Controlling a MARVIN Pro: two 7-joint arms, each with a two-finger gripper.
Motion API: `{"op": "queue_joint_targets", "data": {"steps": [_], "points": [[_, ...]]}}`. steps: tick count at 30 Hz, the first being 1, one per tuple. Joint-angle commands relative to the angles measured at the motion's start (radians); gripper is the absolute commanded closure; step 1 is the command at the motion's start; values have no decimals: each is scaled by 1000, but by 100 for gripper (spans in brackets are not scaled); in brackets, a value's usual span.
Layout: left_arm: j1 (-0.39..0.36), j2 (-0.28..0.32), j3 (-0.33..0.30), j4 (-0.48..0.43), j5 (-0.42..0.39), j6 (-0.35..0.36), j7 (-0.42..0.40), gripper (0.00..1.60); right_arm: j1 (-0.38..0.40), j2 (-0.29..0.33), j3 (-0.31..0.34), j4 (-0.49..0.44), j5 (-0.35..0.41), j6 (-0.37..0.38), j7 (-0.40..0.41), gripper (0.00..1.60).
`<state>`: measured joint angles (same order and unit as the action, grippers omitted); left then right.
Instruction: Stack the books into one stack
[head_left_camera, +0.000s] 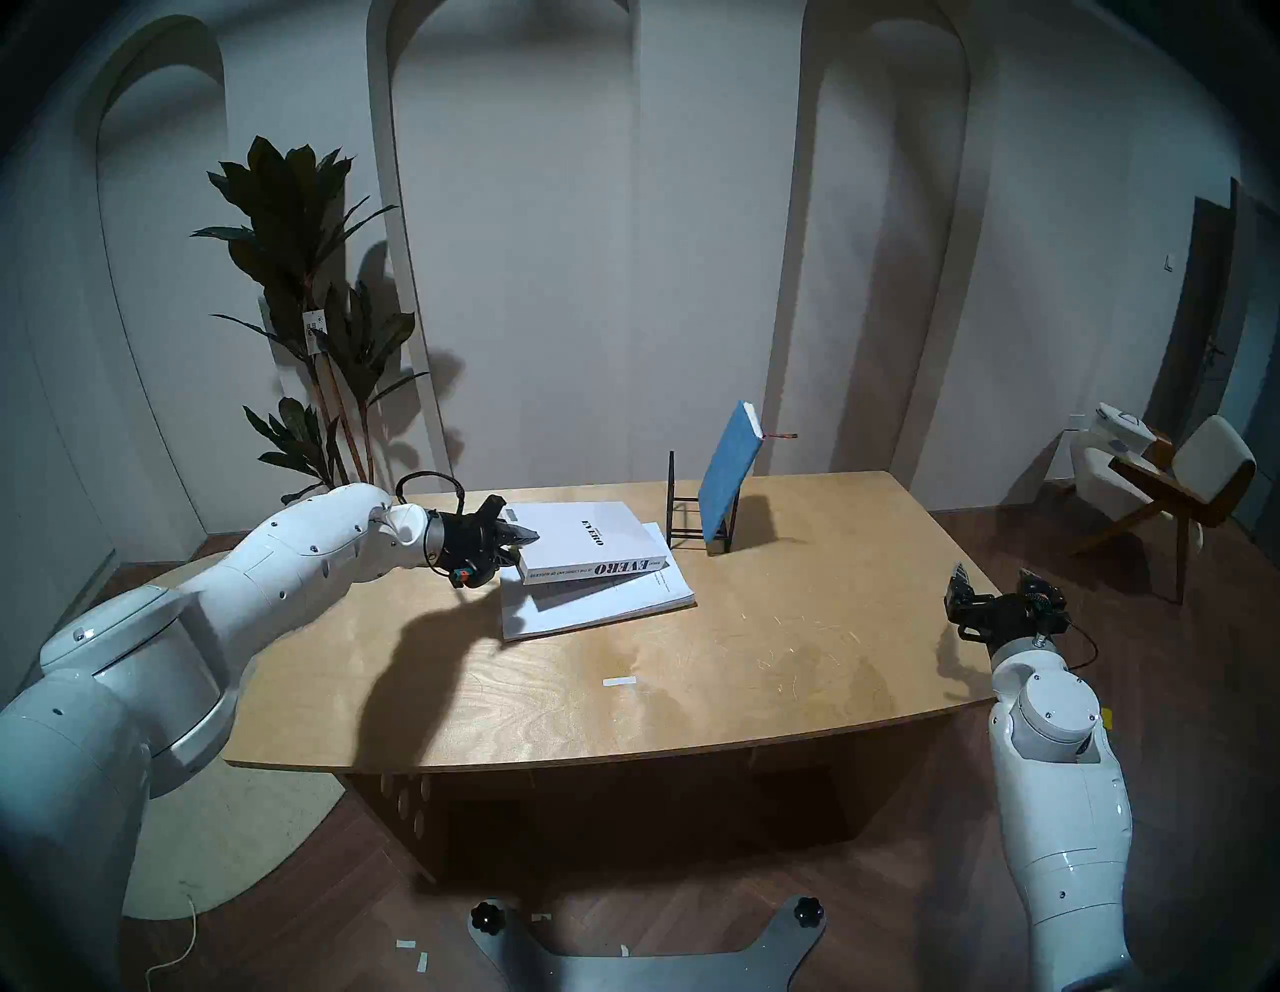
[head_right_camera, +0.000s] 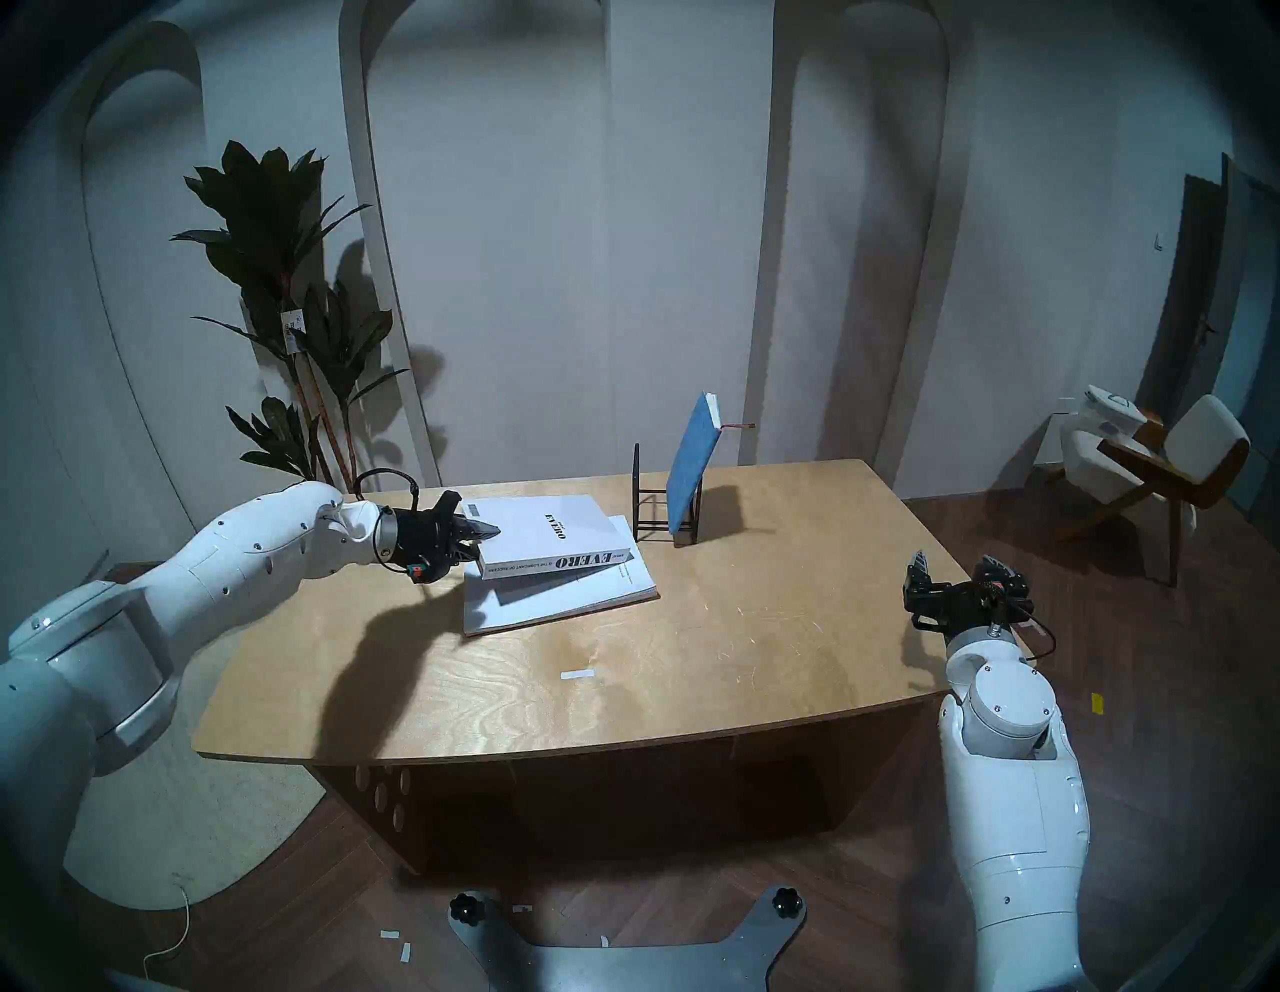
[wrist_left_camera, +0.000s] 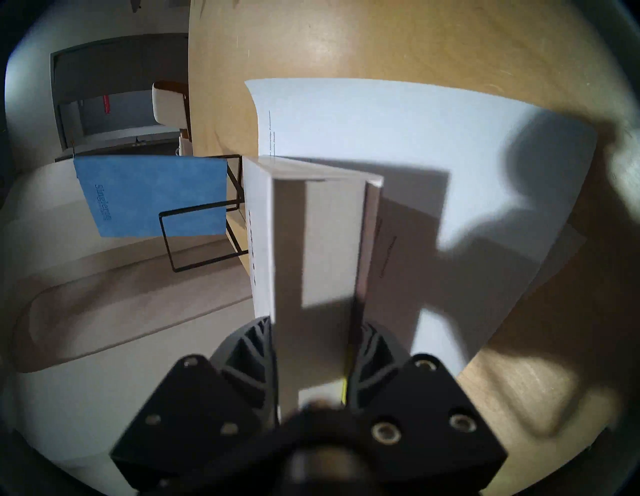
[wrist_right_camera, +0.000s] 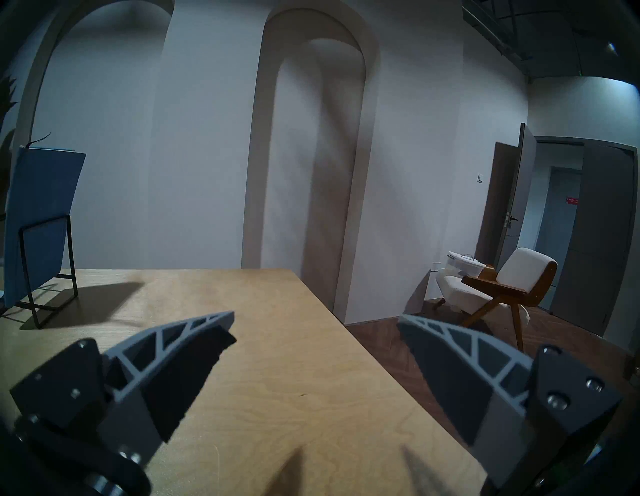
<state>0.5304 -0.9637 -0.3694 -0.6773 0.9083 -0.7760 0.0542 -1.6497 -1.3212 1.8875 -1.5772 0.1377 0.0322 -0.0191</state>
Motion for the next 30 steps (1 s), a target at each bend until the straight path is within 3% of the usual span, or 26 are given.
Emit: {"op": "queue_joint_targets", "data": {"steps": [1, 7, 11, 18, 20, 21, 22, 23, 30], "points": [[-10, 46, 44, -28, 109, 3, 75, 160, 3, 3, 1, -26, 0, -12, 3, 0], [-2, -3, 27, 63, 93, 43, 120, 160, 2, 2, 1, -26, 0, -12, 4, 0], [-35, -33, 61, 98, 165, 53, 180, 160, 3, 2, 2, -26, -1, -12, 4, 0], [-11, -1, 118, 4, 235, 46, 230, 160, 3, 1, 2, -26, -2, -12, 5, 0], [-4, 3, 125, -9, 259, 82, 271, 160, 3, 1, 3, -26, -2, -12, 5, 0], [-6, 9, 144, -23, 313, 132, 318, 160, 3, 1, 3, -26, -2, -11, 5, 0], [-14, 8, 160, -21, 345, 156, 325, 95, 3, 1, 3, -26, -2, -11, 5, 0], [-33, 10, 184, -22, 396, 167, 311, 0, 5, 1, 2, -24, -2, -10, 5, 0], [-95, 37, 243, -3, 518, 261, 345, 0, 6, 1, 2, -22, -3, -10, 5, 0]]}}
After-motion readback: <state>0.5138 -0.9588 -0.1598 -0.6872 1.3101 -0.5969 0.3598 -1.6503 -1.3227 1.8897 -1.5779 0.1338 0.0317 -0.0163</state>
